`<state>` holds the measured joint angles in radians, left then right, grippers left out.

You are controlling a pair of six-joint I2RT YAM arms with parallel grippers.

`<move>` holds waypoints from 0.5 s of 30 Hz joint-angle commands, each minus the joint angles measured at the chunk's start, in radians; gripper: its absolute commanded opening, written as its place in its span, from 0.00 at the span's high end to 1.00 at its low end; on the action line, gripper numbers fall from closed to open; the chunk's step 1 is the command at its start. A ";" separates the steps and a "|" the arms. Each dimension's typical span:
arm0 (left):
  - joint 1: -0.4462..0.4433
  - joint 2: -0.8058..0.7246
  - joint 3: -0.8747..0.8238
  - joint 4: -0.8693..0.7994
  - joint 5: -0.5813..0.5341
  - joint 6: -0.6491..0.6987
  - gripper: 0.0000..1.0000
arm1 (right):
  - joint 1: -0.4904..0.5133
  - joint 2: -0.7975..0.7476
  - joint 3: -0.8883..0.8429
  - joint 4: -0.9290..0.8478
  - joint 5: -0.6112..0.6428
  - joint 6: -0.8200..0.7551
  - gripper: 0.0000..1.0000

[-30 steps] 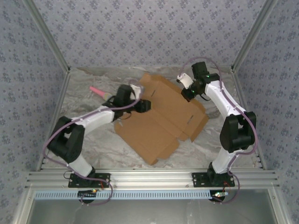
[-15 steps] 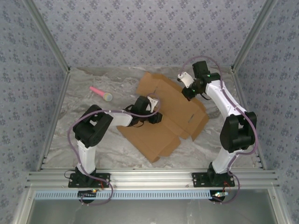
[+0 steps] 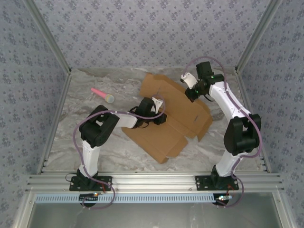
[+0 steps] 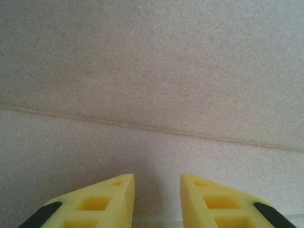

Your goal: Fold the paper box

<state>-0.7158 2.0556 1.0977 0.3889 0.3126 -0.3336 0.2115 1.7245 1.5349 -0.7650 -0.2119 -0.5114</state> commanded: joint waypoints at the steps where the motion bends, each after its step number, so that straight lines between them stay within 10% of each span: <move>1: -0.015 0.055 -0.026 0.023 -0.017 -0.022 0.70 | 0.035 -0.050 -0.036 0.002 -0.014 0.051 1.00; 15: -0.020 0.058 -0.120 0.191 -0.035 -0.080 0.71 | 0.287 -0.245 -0.284 0.159 0.293 0.163 1.00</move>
<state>-0.7204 2.0705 1.0172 0.5991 0.2714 -0.3820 0.4686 1.4857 1.2968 -0.6331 0.0135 -0.4046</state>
